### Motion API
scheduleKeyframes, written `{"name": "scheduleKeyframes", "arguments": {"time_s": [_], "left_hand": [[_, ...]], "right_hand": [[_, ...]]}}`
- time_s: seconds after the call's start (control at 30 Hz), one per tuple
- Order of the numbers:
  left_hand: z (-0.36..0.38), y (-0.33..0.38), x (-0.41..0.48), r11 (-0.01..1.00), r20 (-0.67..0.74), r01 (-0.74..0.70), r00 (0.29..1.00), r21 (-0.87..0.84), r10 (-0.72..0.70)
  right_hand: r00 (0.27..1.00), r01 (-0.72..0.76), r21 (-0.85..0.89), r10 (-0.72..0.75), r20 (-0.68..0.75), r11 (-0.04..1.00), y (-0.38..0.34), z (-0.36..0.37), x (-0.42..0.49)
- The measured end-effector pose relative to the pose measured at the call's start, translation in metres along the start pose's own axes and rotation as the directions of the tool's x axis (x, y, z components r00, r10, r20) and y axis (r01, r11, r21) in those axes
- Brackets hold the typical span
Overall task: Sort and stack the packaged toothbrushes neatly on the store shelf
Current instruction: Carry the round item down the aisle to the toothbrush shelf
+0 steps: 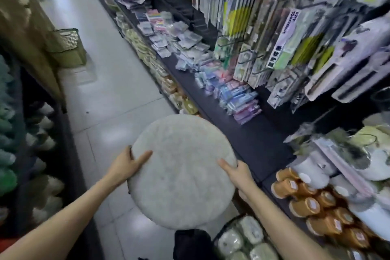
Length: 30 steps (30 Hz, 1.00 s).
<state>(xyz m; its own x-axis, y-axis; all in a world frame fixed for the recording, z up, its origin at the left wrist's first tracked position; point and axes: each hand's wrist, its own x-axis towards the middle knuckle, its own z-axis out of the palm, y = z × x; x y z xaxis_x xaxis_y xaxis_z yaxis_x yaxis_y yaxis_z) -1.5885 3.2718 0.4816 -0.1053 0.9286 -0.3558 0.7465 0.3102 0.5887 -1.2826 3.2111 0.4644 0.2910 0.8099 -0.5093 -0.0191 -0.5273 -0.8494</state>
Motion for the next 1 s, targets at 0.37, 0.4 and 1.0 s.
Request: {"name": "scheduleKeyframes", "arguments": {"time_s": [0.37, 0.4, 1.0], "left_hand": [[-0.012, 0.07, 0.22, 1.0, 0.209, -0.007, 0.978, 0.028, 0.001], [-0.012, 0.076, 0.236, 0.999, 0.227, -0.017, 0.974, 0.036, 0.009], [0.051, 0.128, 0.478, 0.909, 0.739, -0.38, 0.66, 0.172, 0.136]], "right_hand": [[0.975, -0.171, 0.11, 0.184, -0.124, 0.979, -0.068, 0.04, 0.165], [0.97, -0.187, 0.124, 0.203, -0.136, 0.975, -0.071, 0.043, 0.175], [0.661, -0.221, 0.617, 0.581, -0.475, 0.755, -0.031, 0.166, 0.243]]}}
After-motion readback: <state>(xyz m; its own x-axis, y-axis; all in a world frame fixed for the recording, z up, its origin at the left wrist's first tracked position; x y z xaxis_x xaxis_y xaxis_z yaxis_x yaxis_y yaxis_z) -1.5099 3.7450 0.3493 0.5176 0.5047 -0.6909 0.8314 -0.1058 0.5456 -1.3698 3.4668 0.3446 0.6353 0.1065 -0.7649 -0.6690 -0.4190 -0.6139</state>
